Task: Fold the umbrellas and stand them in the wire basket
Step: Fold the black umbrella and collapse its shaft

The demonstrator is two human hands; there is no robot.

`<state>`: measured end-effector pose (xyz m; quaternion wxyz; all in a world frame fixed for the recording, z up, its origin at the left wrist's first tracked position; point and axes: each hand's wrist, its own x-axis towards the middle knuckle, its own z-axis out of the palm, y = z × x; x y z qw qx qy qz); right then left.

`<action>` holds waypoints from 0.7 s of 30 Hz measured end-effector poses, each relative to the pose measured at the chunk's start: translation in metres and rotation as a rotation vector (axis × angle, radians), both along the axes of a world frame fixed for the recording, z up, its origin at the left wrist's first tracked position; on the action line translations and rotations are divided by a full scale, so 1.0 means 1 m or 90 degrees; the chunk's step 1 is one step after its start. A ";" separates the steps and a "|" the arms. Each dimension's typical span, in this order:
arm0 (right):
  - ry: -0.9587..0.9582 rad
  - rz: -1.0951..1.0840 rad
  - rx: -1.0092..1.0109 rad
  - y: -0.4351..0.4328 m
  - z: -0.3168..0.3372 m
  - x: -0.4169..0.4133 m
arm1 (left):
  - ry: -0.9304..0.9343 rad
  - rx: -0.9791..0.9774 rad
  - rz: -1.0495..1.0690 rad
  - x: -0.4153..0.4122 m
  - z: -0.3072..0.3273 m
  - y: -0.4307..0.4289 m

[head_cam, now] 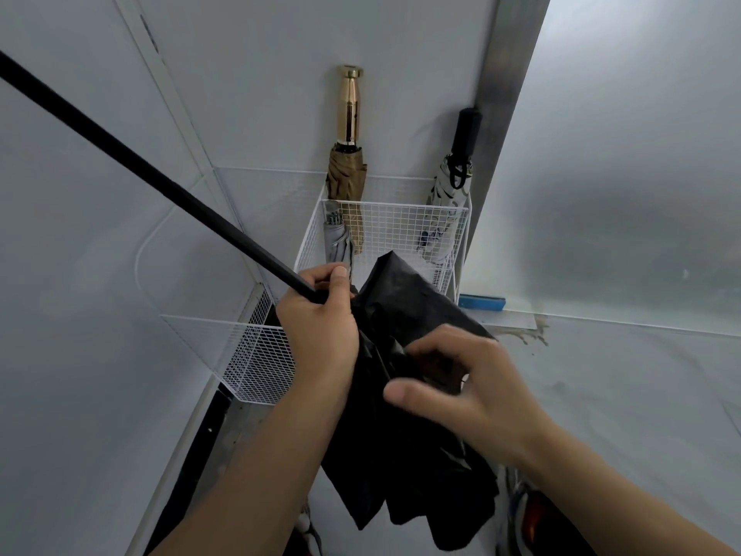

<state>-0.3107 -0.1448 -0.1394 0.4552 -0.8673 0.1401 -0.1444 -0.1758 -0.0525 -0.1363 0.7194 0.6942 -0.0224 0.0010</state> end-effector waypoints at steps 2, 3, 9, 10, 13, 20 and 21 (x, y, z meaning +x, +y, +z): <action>0.046 0.021 -0.077 0.006 -0.004 -0.002 | -0.023 0.019 -0.001 0.000 -0.001 0.000; 0.034 0.011 -0.043 0.005 -0.005 -0.002 | -0.033 0.028 -0.007 0.001 -0.002 0.000; -0.037 -0.136 0.394 -0.028 0.004 0.005 | -0.038 0.073 -0.105 0.000 -0.002 -0.001; -0.026 -0.138 0.400 -0.032 0.003 0.006 | -0.040 0.075 -0.104 -0.001 -0.003 -0.001; -0.022 -0.142 0.397 -0.036 0.005 0.001 | -0.032 0.070 -0.078 0.002 -0.004 0.001; -0.019 -0.058 0.284 -0.034 0.010 -0.012 | -0.031 0.036 -0.032 0.012 0.000 0.005; 0.001 -0.054 0.268 -0.032 0.008 -0.011 | -0.034 0.034 -0.039 0.011 0.000 0.005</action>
